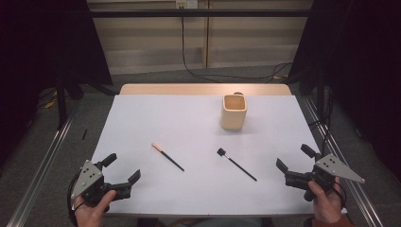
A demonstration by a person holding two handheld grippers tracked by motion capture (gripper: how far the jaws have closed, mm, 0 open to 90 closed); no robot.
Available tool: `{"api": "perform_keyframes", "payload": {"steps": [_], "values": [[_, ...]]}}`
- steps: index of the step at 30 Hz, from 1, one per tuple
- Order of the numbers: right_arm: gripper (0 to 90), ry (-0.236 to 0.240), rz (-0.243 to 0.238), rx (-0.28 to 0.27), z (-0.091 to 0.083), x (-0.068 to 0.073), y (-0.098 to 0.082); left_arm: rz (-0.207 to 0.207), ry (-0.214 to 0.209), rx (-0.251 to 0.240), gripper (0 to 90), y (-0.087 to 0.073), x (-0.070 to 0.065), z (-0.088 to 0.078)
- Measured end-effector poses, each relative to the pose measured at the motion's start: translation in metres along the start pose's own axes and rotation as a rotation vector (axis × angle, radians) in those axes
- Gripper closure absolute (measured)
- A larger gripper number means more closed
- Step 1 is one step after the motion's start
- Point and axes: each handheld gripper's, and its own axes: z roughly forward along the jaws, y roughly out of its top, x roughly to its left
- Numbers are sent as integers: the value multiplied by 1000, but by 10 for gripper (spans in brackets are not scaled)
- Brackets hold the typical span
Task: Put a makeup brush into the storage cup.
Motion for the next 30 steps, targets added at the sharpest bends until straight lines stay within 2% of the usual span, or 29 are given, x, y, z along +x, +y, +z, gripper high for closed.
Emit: {"api": "perform_keyframes", "payload": {"steps": [5,9,22,30], "values": [[0,5,-2,7,0,-1,-1,-13,-4,3,24,0,1,4],[0,18,2,12,1,-1,-1,-8,-7,4,23,0,0,4],[0,40,3,10,0,1,-1,17,-68,28,24,3,-4,9],[0,46,-6,8,0,4,0,28,-89,29,21,8,-5,13]]}}
